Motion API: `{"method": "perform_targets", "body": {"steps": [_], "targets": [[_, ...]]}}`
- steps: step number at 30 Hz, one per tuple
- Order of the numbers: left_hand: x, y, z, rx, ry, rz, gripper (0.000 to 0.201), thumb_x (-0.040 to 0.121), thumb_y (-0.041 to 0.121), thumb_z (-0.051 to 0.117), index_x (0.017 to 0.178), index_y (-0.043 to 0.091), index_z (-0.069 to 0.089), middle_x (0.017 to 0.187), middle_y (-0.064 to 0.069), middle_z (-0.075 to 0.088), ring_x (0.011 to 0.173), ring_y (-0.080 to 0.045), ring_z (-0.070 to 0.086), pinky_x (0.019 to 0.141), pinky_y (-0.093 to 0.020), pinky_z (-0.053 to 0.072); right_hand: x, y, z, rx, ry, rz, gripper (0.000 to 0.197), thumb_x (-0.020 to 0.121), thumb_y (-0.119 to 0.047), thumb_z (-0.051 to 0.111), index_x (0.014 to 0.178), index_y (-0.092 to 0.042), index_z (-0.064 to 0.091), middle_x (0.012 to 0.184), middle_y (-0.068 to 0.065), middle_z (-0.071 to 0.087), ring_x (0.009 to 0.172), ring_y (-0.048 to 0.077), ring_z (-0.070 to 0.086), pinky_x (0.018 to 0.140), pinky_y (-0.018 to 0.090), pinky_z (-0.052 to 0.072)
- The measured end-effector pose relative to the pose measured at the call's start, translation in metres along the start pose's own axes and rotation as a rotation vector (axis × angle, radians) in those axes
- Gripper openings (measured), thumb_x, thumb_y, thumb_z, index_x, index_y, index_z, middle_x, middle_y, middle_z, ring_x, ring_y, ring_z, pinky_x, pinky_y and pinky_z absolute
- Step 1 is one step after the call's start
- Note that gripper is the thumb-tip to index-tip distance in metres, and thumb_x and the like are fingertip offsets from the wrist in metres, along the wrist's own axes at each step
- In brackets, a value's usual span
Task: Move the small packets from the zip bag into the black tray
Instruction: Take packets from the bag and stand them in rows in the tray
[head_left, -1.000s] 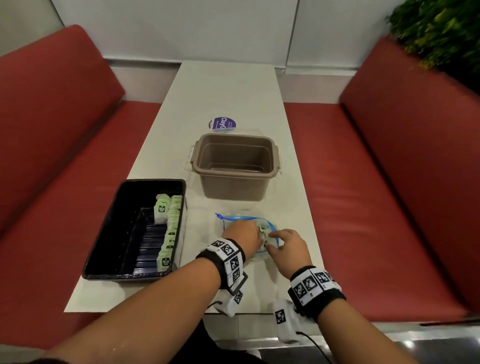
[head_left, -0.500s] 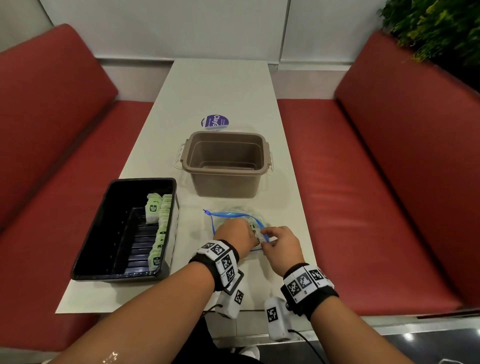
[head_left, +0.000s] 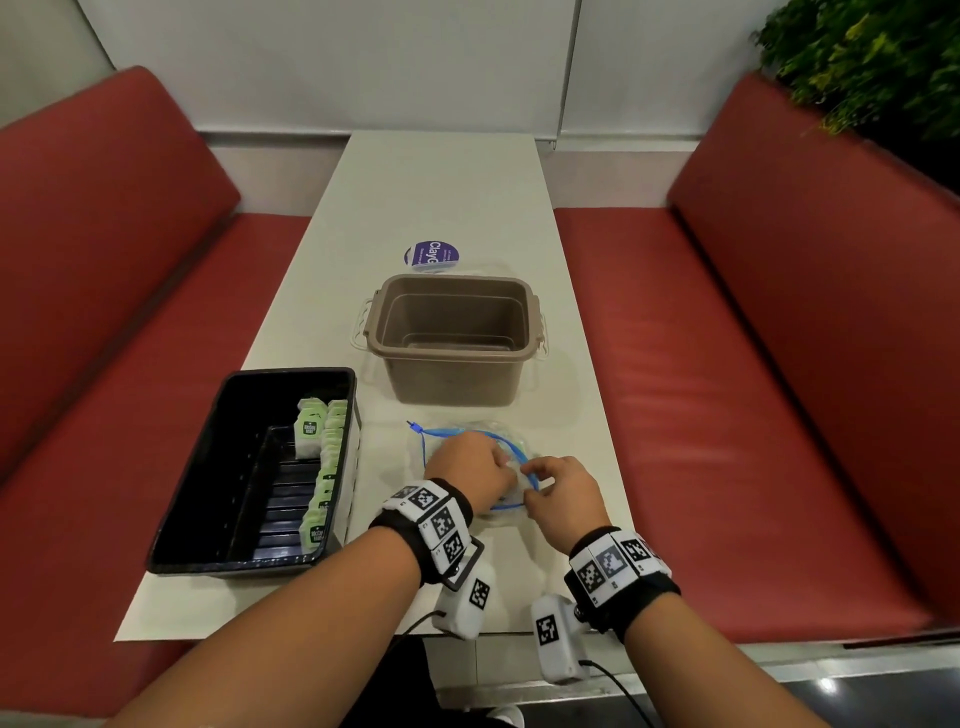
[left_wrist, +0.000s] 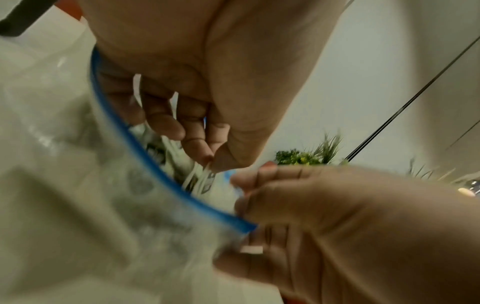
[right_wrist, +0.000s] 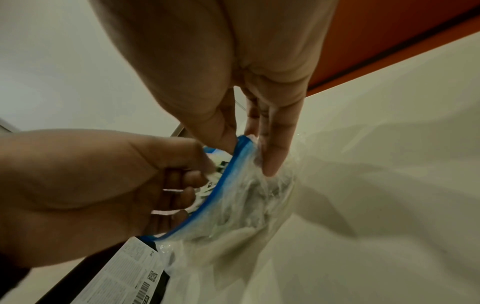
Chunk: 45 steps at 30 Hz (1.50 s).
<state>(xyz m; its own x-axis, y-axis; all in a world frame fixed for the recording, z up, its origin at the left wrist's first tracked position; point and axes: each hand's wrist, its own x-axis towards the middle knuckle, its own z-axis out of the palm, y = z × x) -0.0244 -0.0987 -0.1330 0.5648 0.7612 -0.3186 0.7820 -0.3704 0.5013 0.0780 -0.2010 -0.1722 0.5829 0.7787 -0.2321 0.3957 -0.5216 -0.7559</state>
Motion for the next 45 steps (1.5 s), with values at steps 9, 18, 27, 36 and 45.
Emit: {"method": "perform_targets", "body": {"steps": [9,18,27,36,45], "targets": [[-0.012,0.003,-0.064,0.094,0.006,0.338,0.012,0.091,0.024,0.062,0.089,0.029,0.072,0.088,0.010,0.071,0.083,-0.010,0.063,0.079,-0.030,0.052,-0.005,-0.029,-0.017,-0.138,0.002,-0.245,0.049,0.077,-0.039,0.078,0.122,-0.032,0.062,0.124,-0.011,0.040,0.118,0.009,0.030,0.102,0.025,0.031],[-0.015,0.001,-0.090,-0.105,0.139,0.409,0.003,0.087,0.030,0.072,0.088,0.028,0.074,0.072,0.015,0.067,0.070,0.003,0.061,0.069,-0.014,0.047,-0.003,-0.057,-0.023,0.423,-0.122,-0.207,0.021,0.096,-0.014,0.062,0.075,-0.016,0.066,0.064,0.008,0.069,0.061,0.026,0.066,0.065,0.045,0.059],[-0.020,-0.034,-0.109,-0.247,0.178,0.269,0.023,0.075,0.042,0.082,0.088,0.027,0.070,0.079,0.010,0.070,0.064,0.005,0.057,0.063,-0.013,0.044,0.018,-0.082,0.001,0.458,-0.043,-0.235,0.016,0.097,-0.016,0.059,0.091,-0.012,0.073,0.083,0.010,0.068,0.068,0.020,0.063,0.067,0.039,0.057],[-0.019,-0.081,-0.142,-0.193,0.162,0.161,0.018,0.077,0.038,0.082,0.076,0.025,0.070,0.064,0.009,0.063,0.055,-0.001,0.051,0.057,-0.018,0.040,0.030,-0.136,0.042,0.647,-0.203,-0.254,0.011,0.095,-0.003,0.060,0.095,-0.002,0.071,0.087,0.022,0.072,0.074,0.022,0.067,0.074,0.036,0.061],[0.000,-0.153,-0.192,0.079,0.171,-0.266,0.029,0.073,0.045,0.083,0.079,0.019,0.076,0.077,0.001,0.073,0.077,-0.017,0.068,0.074,-0.030,0.056,0.048,-0.169,0.092,0.348,-0.293,-0.279,0.018,0.086,-0.025,0.073,0.099,-0.032,0.063,0.088,-0.005,0.069,0.072,0.026,0.070,0.068,0.044,0.061]]}}
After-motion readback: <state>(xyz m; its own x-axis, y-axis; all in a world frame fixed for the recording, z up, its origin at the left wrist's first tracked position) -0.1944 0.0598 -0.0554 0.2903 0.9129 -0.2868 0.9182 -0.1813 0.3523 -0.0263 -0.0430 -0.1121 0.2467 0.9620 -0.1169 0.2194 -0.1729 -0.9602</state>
